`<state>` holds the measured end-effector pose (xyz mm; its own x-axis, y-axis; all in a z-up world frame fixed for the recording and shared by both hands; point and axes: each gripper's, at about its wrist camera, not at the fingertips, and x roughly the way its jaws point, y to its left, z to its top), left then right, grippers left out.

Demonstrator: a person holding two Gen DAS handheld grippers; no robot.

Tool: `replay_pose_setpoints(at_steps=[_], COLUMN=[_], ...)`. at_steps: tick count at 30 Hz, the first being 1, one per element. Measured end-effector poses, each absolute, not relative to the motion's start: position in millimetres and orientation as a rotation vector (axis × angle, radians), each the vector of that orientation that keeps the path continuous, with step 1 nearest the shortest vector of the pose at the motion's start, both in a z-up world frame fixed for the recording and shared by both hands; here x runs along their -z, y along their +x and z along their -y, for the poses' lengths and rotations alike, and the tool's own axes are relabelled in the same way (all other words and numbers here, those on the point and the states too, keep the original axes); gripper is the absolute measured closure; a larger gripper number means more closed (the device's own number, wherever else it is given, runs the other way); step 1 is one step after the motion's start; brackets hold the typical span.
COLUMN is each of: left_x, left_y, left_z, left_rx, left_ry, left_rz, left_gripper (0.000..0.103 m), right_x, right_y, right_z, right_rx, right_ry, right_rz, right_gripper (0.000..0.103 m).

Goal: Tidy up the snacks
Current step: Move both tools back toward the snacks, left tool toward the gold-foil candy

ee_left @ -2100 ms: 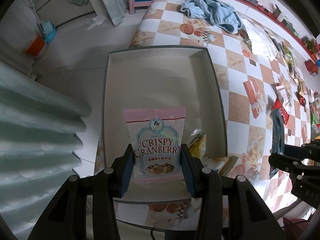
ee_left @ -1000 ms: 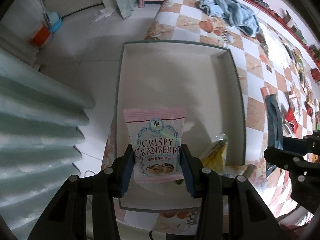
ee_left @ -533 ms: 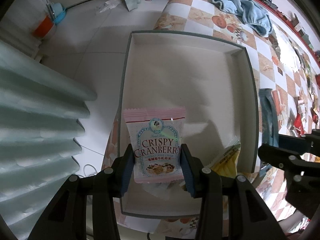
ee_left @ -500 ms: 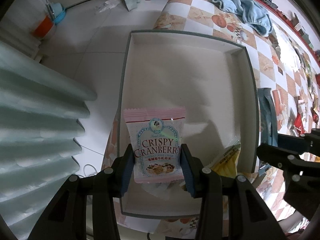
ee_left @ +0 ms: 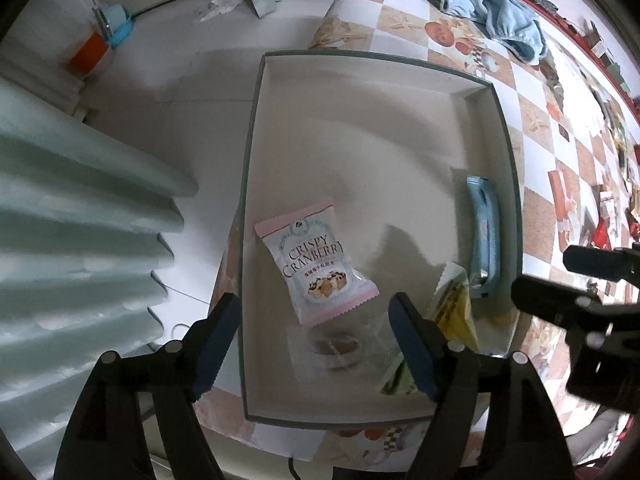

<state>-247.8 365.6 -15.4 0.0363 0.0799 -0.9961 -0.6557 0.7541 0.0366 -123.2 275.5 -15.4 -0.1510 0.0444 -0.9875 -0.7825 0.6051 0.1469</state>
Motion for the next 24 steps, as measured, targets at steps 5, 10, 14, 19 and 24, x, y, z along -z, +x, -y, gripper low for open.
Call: replay_pose_setpoints(at_steps=[5, 10, 14, 19, 24], left_x=[8.8, 3.1, -4.7, -12.7, -19.3], left_y=[-239.0, -224.9, -210.2, -188.3, -165.8], left_z=[-353.6, -334.5, -313.4, -278.1, -232.9], left_rx=[-0.567, -0.512, -0.442, -0.339, -0.219], left_ry=[-0.466, -0.424, -0.378, -0.311, -0.219], left_rz=[-1.436, -1.441, -1.431, -1.422, -1.417], left_gripper=[0.023, 0.023, 0.023, 0.023, 0.023], right_x=[11.8, 13.7, 16.4, 29.3, 38.7], right_y=[-111.8, -90.4, -73.0, -56.5, -47.1], right_z=[-252.3, -211.8, -165.5, -96.5, -26.4], right_rx=[-0.79, -0.704, -0.605, -0.447, -0.32], right_ry=[-0.588, -0.517, -0.44, -0.337, -0.225], right_rz=[-1.569, -1.604, -1.63, -1.689, -1.729], right_gripper=[0.001, 0.001, 0.001, 0.001, 0.001])
